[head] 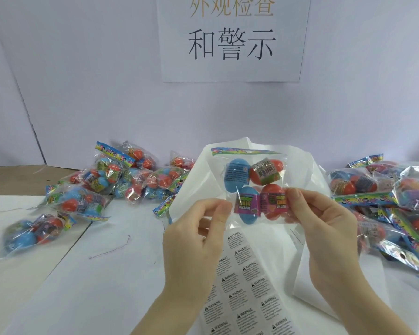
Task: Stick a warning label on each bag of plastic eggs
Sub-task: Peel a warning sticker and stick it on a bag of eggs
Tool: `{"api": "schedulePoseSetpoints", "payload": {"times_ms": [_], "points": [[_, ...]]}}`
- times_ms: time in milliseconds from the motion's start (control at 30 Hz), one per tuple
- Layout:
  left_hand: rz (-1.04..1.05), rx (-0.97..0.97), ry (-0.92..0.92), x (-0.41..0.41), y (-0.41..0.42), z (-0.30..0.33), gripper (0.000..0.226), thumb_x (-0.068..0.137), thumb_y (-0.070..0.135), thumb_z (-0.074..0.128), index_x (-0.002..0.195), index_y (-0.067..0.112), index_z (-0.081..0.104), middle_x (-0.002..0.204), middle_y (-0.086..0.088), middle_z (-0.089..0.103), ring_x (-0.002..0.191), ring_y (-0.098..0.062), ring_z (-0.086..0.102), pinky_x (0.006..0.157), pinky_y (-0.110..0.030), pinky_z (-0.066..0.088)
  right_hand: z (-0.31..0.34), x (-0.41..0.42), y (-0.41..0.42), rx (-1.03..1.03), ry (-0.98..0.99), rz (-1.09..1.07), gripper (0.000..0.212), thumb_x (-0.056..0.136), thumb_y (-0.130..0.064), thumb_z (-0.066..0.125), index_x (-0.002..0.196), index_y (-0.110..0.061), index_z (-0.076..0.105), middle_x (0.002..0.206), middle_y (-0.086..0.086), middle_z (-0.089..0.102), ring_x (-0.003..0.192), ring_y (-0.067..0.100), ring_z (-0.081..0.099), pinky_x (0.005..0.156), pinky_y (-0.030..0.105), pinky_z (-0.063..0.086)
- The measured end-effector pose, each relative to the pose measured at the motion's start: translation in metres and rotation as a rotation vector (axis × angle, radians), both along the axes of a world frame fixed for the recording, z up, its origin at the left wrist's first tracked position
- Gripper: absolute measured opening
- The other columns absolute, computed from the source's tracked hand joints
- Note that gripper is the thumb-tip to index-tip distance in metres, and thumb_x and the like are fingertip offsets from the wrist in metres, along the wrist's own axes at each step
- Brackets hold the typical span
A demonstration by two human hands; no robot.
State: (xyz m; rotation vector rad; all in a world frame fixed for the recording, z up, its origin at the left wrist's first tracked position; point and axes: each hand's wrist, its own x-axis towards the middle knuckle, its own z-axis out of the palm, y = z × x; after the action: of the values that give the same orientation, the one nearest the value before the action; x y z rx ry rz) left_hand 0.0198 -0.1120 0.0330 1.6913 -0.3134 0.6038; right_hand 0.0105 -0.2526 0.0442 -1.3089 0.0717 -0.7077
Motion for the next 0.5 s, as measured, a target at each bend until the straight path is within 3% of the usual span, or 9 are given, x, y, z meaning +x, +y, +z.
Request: {"api": "schedulePoseSetpoints", "payload": {"times_ms": [100, 200, 500], "points": [[0.008, 0.0, 0.019, 0.0012, -0.0001, -0.0004, 0.009, 0.081, 0.037, 0.063, 0.072, 0.035, 0.065, 0.073, 0.023, 0.069, 0.061, -0.006, 0.063, 0.059, -0.01, 0.045, 0.0003, -0.0001, 0.0004, -0.001, -0.005, 0.0, 0.018, 0.084, -0.006, 0.059, 0.072, -0.016, 0.068, 0.055, -0.007, 0.067, 0.048, 0.0, 0.055, 0.051, 0.009, 0.044], [-0.062, -0.136, 0.132, 0.0039, -0.0002, 0.0014, 0.012, 0.084, 0.022, 0.064, 0.073, 0.025, 0.069, 0.072, 0.012, 0.071, 0.057, -0.006, 0.062, 0.06, -0.013, 0.047, 0.0005, -0.0012, 0.001, -0.011, -0.012, 0.011, 0.017, 0.085, -0.006, 0.059, 0.072, -0.015, 0.067, 0.055, -0.007, 0.068, 0.048, -0.001, 0.055, 0.051, 0.009, 0.043], [-0.242, -0.391, 0.346, 0.0062, 0.0016, 0.0075, 0.024, 0.09, 0.009, 0.054, 0.072, 0.012, 0.069, 0.071, 0.005, 0.071, 0.054, -0.005, 0.053, 0.05, -0.013, 0.044, 0.0008, -0.0021, 0.0014, -0.017, -0.012, 0.023, 0.016, 0.084, -0.006, 0.059, 0.073, -0.014, 0.068, 0.056, -0.006, 0.068, 0.048, 0.0, 0.054, 0.051, 0.01, 0.043]]}}
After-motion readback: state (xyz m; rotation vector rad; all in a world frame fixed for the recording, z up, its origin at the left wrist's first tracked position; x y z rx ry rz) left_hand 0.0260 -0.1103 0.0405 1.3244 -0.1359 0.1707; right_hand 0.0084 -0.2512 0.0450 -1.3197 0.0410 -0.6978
